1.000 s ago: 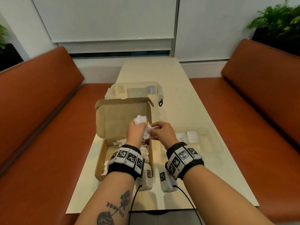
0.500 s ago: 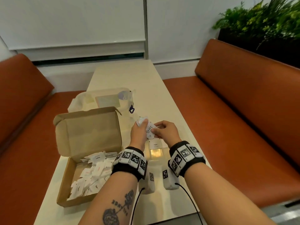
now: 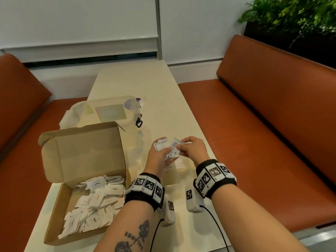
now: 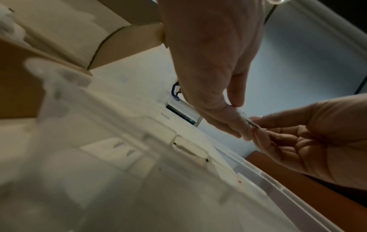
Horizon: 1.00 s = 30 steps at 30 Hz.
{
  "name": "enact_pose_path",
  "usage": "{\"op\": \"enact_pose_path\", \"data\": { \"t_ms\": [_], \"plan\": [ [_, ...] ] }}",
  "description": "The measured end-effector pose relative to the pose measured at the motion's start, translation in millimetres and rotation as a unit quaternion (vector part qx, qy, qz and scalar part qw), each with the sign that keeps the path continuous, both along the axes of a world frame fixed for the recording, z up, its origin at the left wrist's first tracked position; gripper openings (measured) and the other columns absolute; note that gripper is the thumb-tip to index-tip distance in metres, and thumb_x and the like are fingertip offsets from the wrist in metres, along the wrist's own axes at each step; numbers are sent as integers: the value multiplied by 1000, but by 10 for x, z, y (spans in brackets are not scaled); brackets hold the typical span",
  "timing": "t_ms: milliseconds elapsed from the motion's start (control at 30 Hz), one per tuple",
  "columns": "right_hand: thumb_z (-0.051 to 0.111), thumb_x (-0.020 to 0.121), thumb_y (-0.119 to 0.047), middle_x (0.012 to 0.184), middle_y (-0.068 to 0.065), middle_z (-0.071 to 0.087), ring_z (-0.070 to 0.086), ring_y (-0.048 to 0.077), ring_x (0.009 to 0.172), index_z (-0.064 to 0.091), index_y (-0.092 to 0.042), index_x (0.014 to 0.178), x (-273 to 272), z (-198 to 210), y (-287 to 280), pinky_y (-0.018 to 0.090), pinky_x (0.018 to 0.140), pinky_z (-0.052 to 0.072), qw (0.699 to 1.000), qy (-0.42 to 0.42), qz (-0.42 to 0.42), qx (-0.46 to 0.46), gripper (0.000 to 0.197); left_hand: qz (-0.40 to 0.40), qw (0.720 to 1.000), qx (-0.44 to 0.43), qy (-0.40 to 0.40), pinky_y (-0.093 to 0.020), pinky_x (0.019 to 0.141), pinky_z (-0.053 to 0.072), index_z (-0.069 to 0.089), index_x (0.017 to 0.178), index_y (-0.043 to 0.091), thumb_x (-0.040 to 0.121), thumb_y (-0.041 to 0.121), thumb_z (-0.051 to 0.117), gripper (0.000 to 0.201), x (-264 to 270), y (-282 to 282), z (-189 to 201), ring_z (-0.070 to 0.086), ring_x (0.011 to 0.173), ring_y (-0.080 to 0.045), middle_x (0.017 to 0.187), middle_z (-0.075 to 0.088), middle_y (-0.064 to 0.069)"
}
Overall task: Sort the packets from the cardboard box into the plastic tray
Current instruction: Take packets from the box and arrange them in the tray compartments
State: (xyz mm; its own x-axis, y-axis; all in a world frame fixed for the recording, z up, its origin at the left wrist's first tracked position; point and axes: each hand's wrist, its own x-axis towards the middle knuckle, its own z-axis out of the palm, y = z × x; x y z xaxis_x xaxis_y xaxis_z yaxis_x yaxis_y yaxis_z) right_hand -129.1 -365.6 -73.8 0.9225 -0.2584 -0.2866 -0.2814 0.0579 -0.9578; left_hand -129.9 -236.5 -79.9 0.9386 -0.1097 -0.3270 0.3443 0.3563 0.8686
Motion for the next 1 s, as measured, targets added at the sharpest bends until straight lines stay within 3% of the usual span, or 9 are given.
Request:
{"op": "enact_pose_path", "data": {
  "t_ms": [233,300,400,500,600,700,833,1000],
  "plan": [
    [62,83,7,87,20,68,66,23,68,60,-8,80,86,-40,-132,24,60,58,1000,-12,-23,9,16,-4,1000,-19,-12,-31,65,60,54,102,19,84,-19,51,42,43,-23,-145,62,99,-32,116,56,-18],
    [61,83,8,87,19,67,65,24,68,62,-7,83,116,-54,-182,29,66,57,999,-15,-29,-4,14,6,1000,-15,-5,-31,65,60,55,102,19,84,-19,52,43,68,-41,-183,62,100,-33,115,56,-17],
    [58,84,7,81,11,66,59,20,68,67,-1,96,165,-109,-293,33,70,54,991,-14,-42,-124,17,42,999,2,-7,-29,64,60,55,106,18,83,-19,51,44,101,-52,-235,60,103,-33,118,55,-17],
    [52,85,7,77,-5,59,55,10,67,70,-8,101,174,-156,-404,18,62,48,961,-3,-22,-274,28,74,997,29,-13,-32,69,60,54,108,20,84,-18,52,45,132,-28,-287,59,110,-35,120,55,-16],
    [49,84,9,77,-4,54,58,20,77,67,-7,102,189,-178,-433,32,75,54,938,19,17,-345,30,84,995,57,-20,-43,80,56,54,110,21,84,-16,52,45,152,-11,-322,61,105,-33,119,57,-17],
    [41,82,10,80,8,60,64,31,78,57,-7,94,202,-163,-373,48,71,55,907,20,57,-418,27,82,994,74,-26,-29,66,58,53,114,19,83,-16,54,47,157,-18,-350,61,103,-30,116,58,-14],
    [38,83,8,93,13,67,65,30,81,57,-9,82,220,-205,-314,37,73,55,870,49,123,-475,26,69,993,93,-37,-42,78,57,54,109,22,82,-16,55,47,171,-2,-370,61,101,-29,114,58,-14],
    [38,85,9,108,13,64,60,28,98,64,-3,98,217,-265,-270,30,80,46,845,89,181,-495,31,54,991,111,-46,-47,84,55,56,102,29,81,-15,55,48,166,28,-392,62,102,-30,112,60,-12]
  ]
}}
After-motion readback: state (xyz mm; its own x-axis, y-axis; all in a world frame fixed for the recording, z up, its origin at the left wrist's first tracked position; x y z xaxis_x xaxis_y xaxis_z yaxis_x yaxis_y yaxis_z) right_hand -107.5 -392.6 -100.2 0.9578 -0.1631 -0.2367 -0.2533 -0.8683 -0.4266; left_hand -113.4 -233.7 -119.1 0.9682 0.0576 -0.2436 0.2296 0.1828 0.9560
